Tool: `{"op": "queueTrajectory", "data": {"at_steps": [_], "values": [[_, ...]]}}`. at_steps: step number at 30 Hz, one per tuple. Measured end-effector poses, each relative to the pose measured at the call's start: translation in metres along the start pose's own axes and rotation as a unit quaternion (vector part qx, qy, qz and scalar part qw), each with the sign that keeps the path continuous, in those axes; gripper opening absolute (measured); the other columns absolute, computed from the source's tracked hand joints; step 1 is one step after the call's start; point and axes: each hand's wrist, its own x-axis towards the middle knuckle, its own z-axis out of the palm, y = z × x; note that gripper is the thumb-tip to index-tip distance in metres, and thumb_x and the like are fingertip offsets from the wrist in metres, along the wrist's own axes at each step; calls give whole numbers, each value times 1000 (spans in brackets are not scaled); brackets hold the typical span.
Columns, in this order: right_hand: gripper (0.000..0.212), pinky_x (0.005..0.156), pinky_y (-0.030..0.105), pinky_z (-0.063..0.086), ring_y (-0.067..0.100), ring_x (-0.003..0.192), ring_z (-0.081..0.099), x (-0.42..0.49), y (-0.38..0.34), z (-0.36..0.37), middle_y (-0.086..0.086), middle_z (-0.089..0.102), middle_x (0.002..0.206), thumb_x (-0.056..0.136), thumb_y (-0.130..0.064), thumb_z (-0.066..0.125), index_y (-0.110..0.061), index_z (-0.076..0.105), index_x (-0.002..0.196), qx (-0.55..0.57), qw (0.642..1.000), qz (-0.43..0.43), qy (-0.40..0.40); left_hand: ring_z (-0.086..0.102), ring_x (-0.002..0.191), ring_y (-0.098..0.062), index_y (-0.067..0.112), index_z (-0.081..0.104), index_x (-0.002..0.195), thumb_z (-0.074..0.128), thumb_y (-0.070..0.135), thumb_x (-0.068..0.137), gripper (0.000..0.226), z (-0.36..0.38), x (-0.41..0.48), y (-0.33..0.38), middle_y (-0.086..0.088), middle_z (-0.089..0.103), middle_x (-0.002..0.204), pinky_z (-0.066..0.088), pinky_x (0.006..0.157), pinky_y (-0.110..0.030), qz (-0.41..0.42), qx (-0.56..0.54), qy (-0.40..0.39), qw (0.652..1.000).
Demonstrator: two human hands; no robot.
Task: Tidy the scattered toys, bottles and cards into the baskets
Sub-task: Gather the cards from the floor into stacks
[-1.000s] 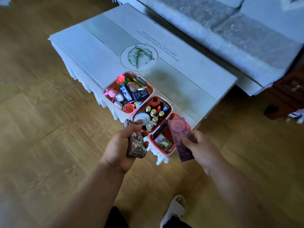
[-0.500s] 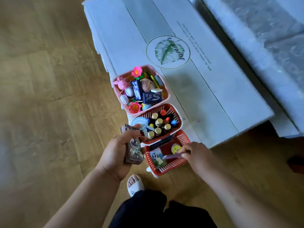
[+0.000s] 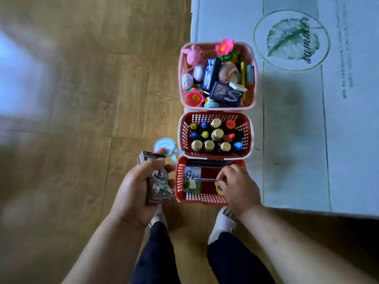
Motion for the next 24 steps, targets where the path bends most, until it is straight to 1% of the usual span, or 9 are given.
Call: {"op": "queueTrajectory", "data": {"at_steps": [3, 5, 9, 14, 17, 19, 21, 22, 24], "values": [[4, 65, 28, 36, 15, 102, 48, 8, 6, 15, -10, 55, 101, 92, -24, 58, -25, 59, 88, -10, 1000, 1, -1, 62, 56, -17, 6, 62, 121, 49, 10, 89, 34, -15, -3, -26, -12, 65, 81, 47, 52, -25, 8, -12, 32, 999], [3, 64, 28, 34, 16, 103, 48, 11, 10, 28, -9, 56, 102, 91, -25, 60, -24, 61, 89, -3, 1000, 6, 19, 62, 59, -17, 5, 63, 121, 53, 12, 84, 39, -29, -3, -41, -13, 65, 83, 49, 54, -25, 11, -28, 46, 998], [3, 61, 28, 32, 20, 100, 51, 22, 14, 45, -6, 58, 101, 88, -24, 64, -25, 62, 85, 0, 995, 17, 101, 64, 67, -14, 4, 61, 124, 56, 14, 77, 49, -51, -3, -62, -12, 67, 83, 52, 57, -26, 5, -27, 41, 999], [5, 59, 28, 29, 26, 95, 53, 33, 15, 60, 0, 60, 97, 84, -19, 68, -20, 64, 83, -10, 982, 1, 186, 61, 66, -18, 7, 65, 121, 63, 15, 72, 50, -79, -2, -78, -15, 66, 87, 51, 57, -27, -2, -11, 45, 999], [6, 58, 27, 30, 28, 93, 55, 36, 13, 70, 1, 60, 96, 82, -16, 70, -19, 65, 81, -13, 980, -20, 196, 62, 68, -17, 8, 67, 120, 63, 18, 72, 50, -89, -3, -84, -15, 65, 90, 52, 59, -28, -4, -8, 30, 1000], [7, 56, 29, 36, 29, 92, 54, 40, 11, 74, 3, 59, 95, 79, -13, 72, -17, 66, 78, -14, 980, -29, 197, 62, 68, -17, 8, 68, 119, 63, 18, 71, 49, -94, -2, -87, -16, 64, 90, 53, 58, -27, -9, -6, 23, 1000], [9, 62, 32, 43, 32, 89, 51, 43, 8, 78, 5, 58, 91, 75, -12, 75, -17, 68, 76, -41, 976, -37, 209, 63, 71, -16, 8, 68, 118, 63, 19, 71, 48, -97, -2, -88, -16, 65, 91, 53, 59, -28, -10, 1, 17, 1000], [9, 67, 33, 44, 32, 89, 49, 44, 7, 79, 5, 58, 90, 74, -13, 76, -18, 69, 76, -55, 975, -35, 212, 63, 72, -16, 7, 68, 118, 63, 18, 71, 48, -99, -1, -88, -16, 66, 91, 53, 60, -29, -12, 5, 17, 1000], [7, 68, 34, 45, 32, 95, 49, 47, 4, 80, 7, 56, 94, 78, -15, 75, -18, 70, 82, -54, 979, -16, 197, 64, 72, -16, 6, 68, 118, 63, 18, 72, 48, -102, 0, -88, -15, 66, 91, 52, 62, -30, -13, 12, 9, 1000]]}}
